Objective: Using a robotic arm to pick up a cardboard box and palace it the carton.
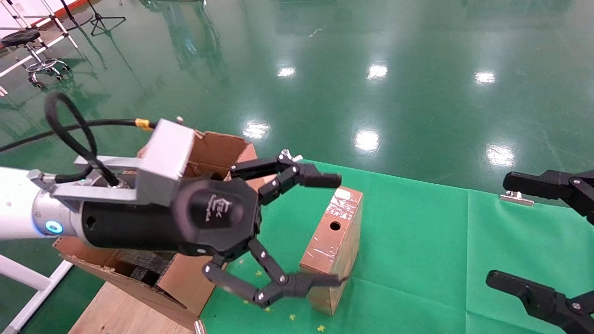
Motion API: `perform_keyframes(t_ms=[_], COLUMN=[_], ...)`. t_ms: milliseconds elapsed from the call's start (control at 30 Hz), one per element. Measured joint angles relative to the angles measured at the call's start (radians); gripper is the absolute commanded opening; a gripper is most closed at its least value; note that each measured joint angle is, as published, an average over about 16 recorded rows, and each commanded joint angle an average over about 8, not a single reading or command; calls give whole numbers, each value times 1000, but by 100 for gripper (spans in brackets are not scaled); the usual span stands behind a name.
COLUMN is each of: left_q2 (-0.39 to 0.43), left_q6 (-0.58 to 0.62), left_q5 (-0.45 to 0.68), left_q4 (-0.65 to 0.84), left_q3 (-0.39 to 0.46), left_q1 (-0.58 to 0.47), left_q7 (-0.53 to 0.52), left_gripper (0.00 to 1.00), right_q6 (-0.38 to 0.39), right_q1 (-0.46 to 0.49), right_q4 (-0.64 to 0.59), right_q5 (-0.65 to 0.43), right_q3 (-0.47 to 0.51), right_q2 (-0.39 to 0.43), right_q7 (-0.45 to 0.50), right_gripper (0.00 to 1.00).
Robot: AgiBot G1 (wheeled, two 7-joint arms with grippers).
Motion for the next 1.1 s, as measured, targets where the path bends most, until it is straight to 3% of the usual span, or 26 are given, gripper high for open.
perform_keyframes(t_ms=[400,600,833,1100], left_q2=[15,21,74,206], left_q6=[-6,-3,6,35], left_q5=[181,279,470,673], left_q4=[-2,-13,-21,8], left_q3=[65,108,198,313], left_q1=[-116,-166,-281,-433], left_q7=[-27,-111,-348,-692], left_gripper=[100,100,100,100], right_q6=[0,0,0,0], right_q1=[0,0,0,0], right_q4=[0,0,0,0], right_q5=[0,0,0,0], right_q3=[0,0,0,0], right_q2=[0,0,0,0], right_q7=[0,0,0,0], right_gripper=[0,0,0,0])
